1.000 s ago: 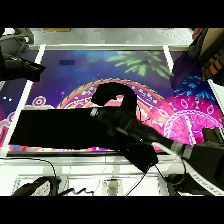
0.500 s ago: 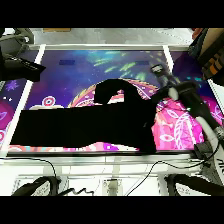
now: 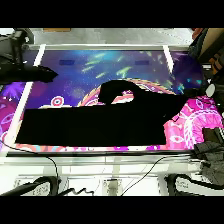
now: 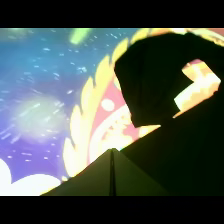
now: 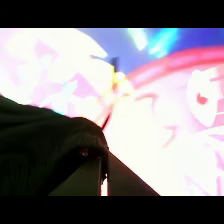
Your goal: Fold the clothes and pants, and hang the long-sleeved shirts on hangers.
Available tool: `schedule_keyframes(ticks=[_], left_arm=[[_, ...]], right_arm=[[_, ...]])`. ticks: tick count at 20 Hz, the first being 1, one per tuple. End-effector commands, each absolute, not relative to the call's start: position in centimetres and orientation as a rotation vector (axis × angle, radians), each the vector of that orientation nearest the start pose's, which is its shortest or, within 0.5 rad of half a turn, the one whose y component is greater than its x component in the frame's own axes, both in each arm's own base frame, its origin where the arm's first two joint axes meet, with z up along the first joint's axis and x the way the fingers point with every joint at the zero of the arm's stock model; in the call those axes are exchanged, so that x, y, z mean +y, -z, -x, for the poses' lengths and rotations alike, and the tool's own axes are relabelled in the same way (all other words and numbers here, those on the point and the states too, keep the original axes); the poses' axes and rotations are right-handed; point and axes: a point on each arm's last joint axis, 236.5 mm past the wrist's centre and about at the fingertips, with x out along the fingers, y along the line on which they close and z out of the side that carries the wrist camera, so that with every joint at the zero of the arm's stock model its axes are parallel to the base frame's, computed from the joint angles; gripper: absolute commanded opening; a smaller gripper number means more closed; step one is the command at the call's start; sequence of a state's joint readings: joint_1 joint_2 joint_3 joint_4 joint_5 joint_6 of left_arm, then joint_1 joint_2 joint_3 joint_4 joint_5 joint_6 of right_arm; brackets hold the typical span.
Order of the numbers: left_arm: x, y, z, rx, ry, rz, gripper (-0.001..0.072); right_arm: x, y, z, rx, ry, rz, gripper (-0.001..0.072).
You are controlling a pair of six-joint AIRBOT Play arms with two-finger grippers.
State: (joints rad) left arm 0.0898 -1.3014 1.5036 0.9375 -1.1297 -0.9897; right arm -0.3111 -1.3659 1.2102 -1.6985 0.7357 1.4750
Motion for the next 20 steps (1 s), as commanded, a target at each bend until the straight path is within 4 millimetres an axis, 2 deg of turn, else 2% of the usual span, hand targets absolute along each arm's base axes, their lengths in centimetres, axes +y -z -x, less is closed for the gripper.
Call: schedule_keyframes(ticks=[1,2,3,4,5,6,7,8,9,10,11,14,17,18,19,20], left_arm=[[-12.7,-14.4,-46.9,0.803,0.651,0.139,0.0012],[-13.9,-13.8,-47.1,0.814,0.679,0.163,0.0013],[-15.0,-13.1,-47.2,0.828,0.699,0.176,0.0024],[-15.8,-12.3,-47.2,0.842,0.713,0.174,0.0026],[-16.4,-11.8,-47.1,0.854,0.724,0.172,0.0129],[-16.9,-11.5,-47.1,0.86,0.733,0.17,0.0326],[-17.3,-11.4,-47.0,0.861,0.738,0.168,0.0489],[-17.4,-11.5,-47.1,0.857,0.737,0.168,0.0553],[-17.5,-11.5,-47.2,0.852,0.736,0.167,0.0553],[-17.8,-11.4,-47.3,0.85,0.738,0.165,0.0553],[-18.1,-11.2,-47.3,0.851,0.741,0.164,0.0553],[-19.5,-8.6,-47.3,0.907,0.764,0.168,0.0553],[-22.5,-3.5,-46.8,1.015,0.808,0.171,0.0559],[-23.6,-1.8,-46.6,1.043,0.82,0.168,0.0579],[-24.8,-0.1,-46.7,1.057,0.82,0.164,0.0681],[-25.7,1.1,-47.3,1.049,0.806,0.161,0.0712]], right_arm=[[-21.7,-5.1,-47.5,0.752,0.369,0.049,0.0019],[-22.4,-5.2,-47.5,0.737,0.387,0.034,0.0127],[-23.2,-5.0,-47.2,0.735,0.412,0.0,0.0334],[-24.1,-4.4,-46.3,0.752,0.448,-0.054,0.0414],[-25.0,-3.5,-44.8,0.799,0.484,-0.099,0.0414],[-26.0,-2.6,-43.1,0.857,0.512,-0.127,0.0414],[-26.8,-1.4,-40.9,0.931,0.542,-0.164,0.0413],[-27.2,-0.4,-38.9,1.003,0.563,-0.198,0.0408],[-27.0,0.6,-36.9,1.083,0.573,-0.235,0.0367],[-26.5,1.3,-35.5,1.146,0.572,-0.263,0.0233],[-25.7,1.8,-34.6,1.2,0.546,-0.265,0.0183],[-22.3,2.5,-34.6,1.272,0.368,-0.267,0.0182],[-19.1,2.3,-36.0,1.242,0.232,-0.349,0.0183],[-18.5,2.1,-36.5,1.223,0.212,-0.378,0.0184],[-18.0,1.9,-37.0,1.205,0.2,-0.404,0.0184],[-17.7,1.7,-37.3,1.193,0.192,-0.422,0.0184]])
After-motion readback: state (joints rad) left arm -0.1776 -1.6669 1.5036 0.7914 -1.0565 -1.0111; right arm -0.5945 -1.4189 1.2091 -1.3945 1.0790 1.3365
